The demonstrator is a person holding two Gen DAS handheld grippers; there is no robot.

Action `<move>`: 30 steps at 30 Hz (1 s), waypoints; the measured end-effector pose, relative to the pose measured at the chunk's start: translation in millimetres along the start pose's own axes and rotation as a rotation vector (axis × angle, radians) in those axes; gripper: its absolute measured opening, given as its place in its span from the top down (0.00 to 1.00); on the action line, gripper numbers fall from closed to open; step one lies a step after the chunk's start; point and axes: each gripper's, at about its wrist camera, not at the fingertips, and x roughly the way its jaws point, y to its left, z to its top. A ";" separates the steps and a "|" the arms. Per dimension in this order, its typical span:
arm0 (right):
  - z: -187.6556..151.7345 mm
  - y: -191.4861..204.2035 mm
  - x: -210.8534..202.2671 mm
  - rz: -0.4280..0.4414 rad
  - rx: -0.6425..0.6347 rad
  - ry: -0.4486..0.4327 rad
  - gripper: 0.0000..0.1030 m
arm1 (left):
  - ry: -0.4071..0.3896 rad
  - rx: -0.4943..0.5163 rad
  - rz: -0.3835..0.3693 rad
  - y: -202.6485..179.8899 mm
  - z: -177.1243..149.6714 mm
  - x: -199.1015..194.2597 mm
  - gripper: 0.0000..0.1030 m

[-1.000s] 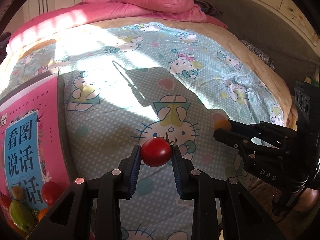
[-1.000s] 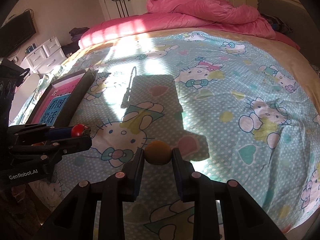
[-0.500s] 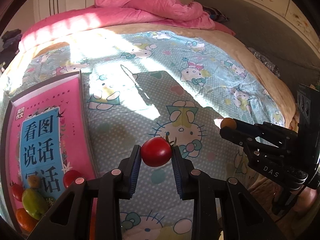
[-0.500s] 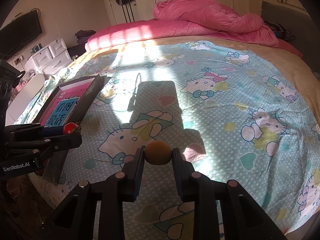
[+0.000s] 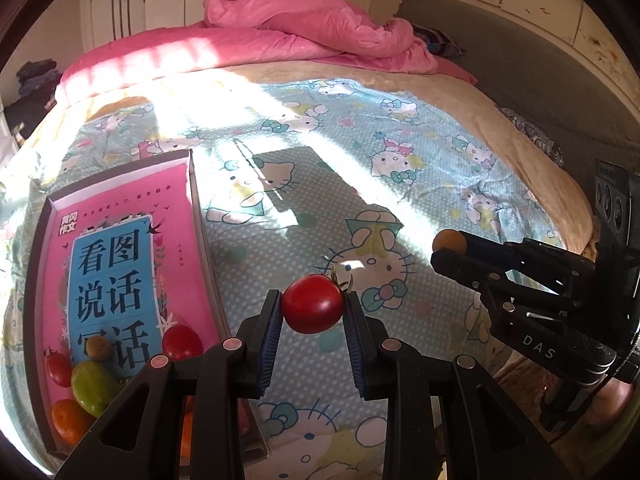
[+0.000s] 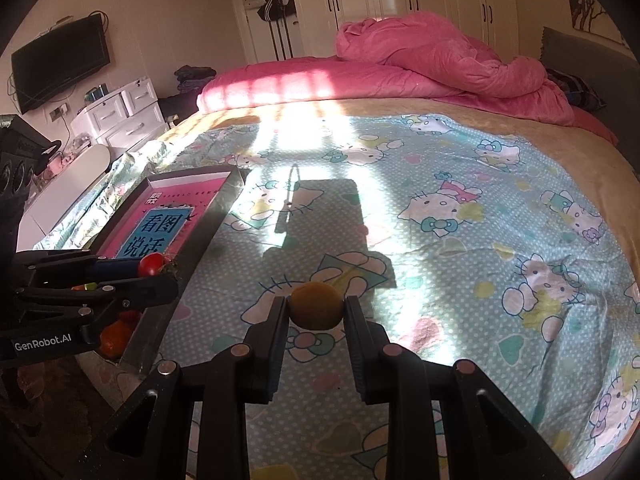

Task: Organize fruits
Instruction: 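Lift the tomato and small fruit and carry them toward the tray, then lower the tomato and small fruit into the tray among the fruits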

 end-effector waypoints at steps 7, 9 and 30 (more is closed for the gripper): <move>5.0 9.6 -6.0 0.021 -0.008 -0.024 0.72 | -0.011 -0.018 0.020 9.6 -5.5 -12.9 0.70; 6.5 13.0 -7.3 0.034 -0.013 -0.031 0.72 | -0.016 -0.026 0.027 13.6 -6.9 -17.1 0.70; 25.4 83.1 -5.0 0.162 -0.109 -0.080 0.72 | -0.086 -0.166 0.152 89.5 -22.5 -78.1 0.70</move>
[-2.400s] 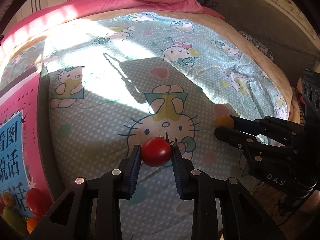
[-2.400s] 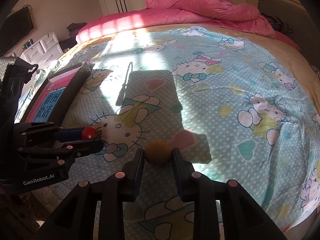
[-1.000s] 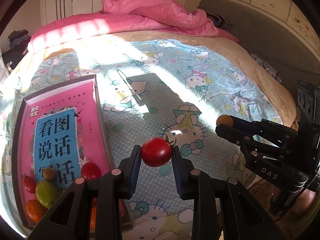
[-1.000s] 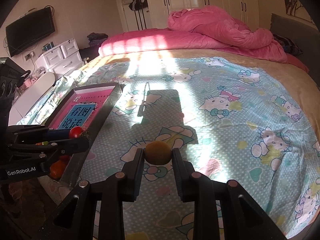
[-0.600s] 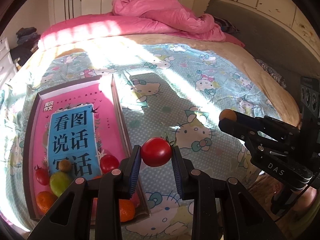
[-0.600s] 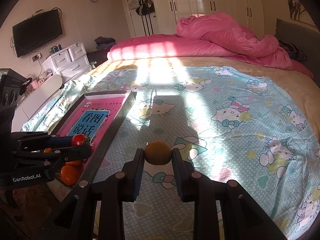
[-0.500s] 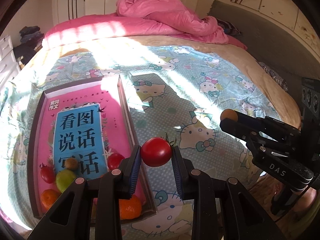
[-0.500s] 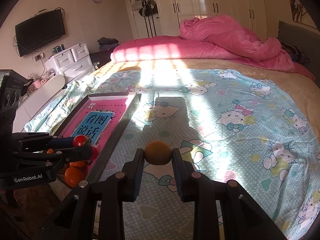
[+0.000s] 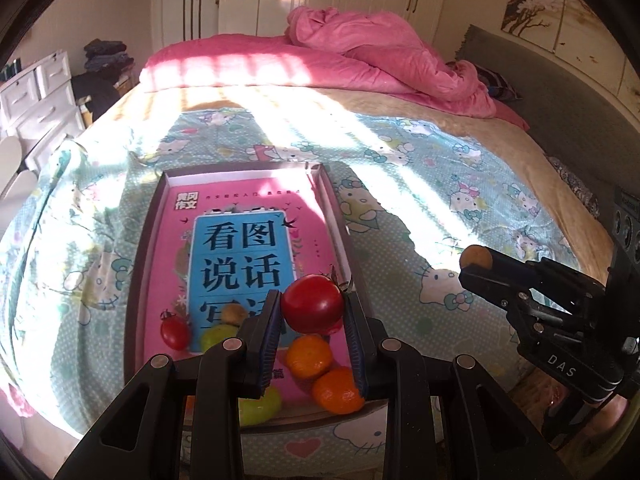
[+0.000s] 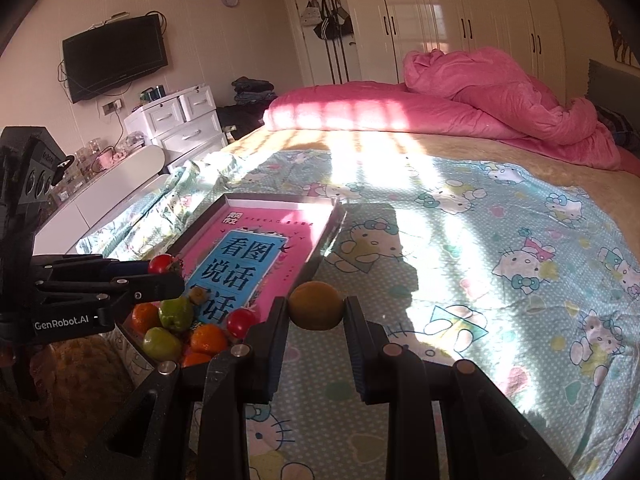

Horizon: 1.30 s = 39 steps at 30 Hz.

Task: Organize fruits
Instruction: 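Lower the tomato and small fruit into the tray among the fruits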

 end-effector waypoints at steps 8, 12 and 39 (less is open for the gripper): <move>2.1 32.3 8.0 0.041 -0.071 0.001 0.72 | -0.024 -0.055 0.043 31.8 -1.1 -12.6 0.70; 1.5 44.9 13.5 0.050 -0.103 0.009 0.72 | -0.030 -0.076 0.064 44.3 -1.9 -14.7 0.70; -7.1 80.7 39.5 0.116 -0.190 0.058 0.72 | 0.014 -0.130 0.121 87.0 -14.2 17.4 0.70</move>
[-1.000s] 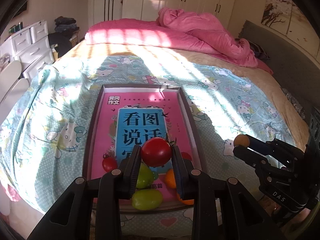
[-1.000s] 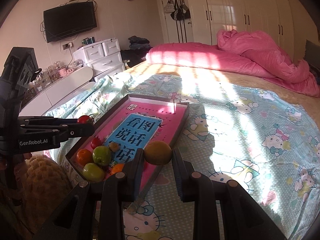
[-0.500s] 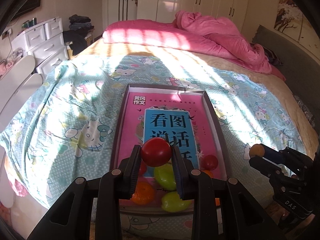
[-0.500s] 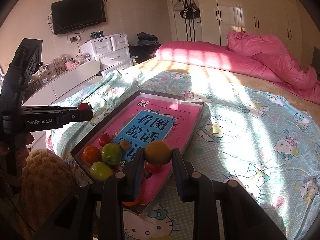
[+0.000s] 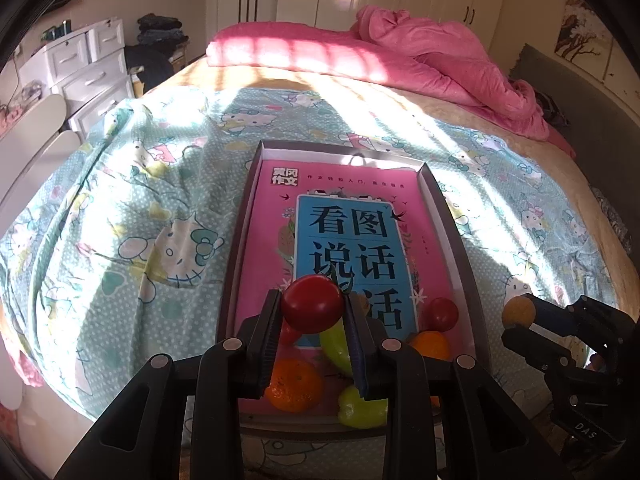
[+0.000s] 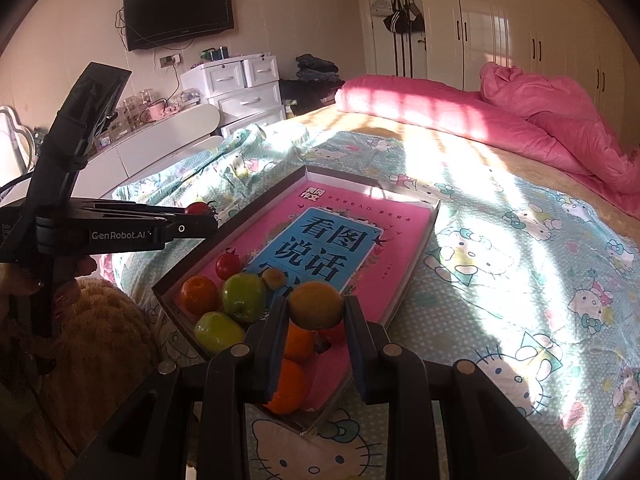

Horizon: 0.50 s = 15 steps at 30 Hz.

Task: Organize fruits
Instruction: 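Lower the tomato and small fruit into the tray among the fruits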

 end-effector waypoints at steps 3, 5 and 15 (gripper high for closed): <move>-2.1 -1.1 4.1 0.008 0.007 0.014 0.72 | 0.012 -0.008 -0.001 3.0 -1.6 6.9 0.70; -3.3 -1.8 6.9 0.018 0.015 0.025 0.72 | 0.019 -0.011 0.000 4.5 -2.7 10.5 0.70; -9.4 -6.9 21.6 0.023 0.043 0.078 0.72 | 0.049 -0.016 0.011 12.9 -6.3 27.6 0.70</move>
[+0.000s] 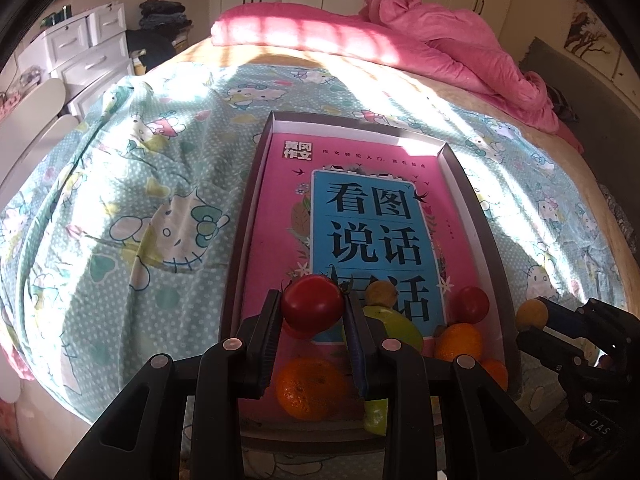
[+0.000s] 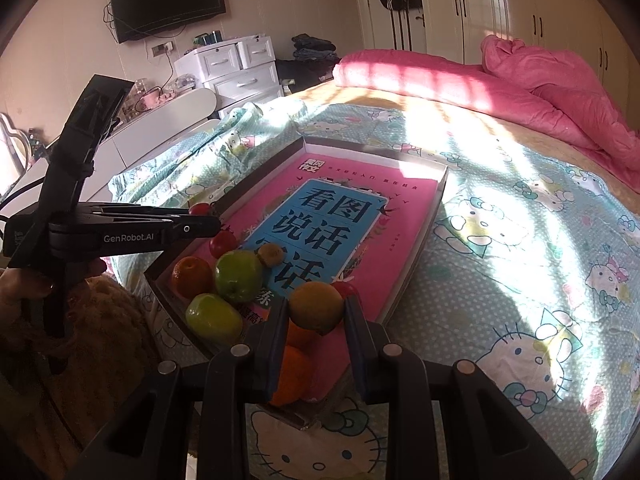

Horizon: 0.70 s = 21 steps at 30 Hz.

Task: Organize fruits
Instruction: 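Lower the tomato and small fruit into the tray among the fruits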

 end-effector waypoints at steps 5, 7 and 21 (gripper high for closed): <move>0.8 -3.6 4.7 0.017 0.027 0.009 0.72 | 0.008 -0.008 0.014 2.7 0.2 3.9 0.70; 0.9 -3.8 4.8 0.035 0.037 0.007 0.72 | 0.012 -0.011 0.020 4.2 0.2 5.7 0.70; -4.2 32.7 11.7 0.111 -0.086 0.031 0.72 | 0.031 -0.026 0.028 10.5 -0.4 15.0 0.70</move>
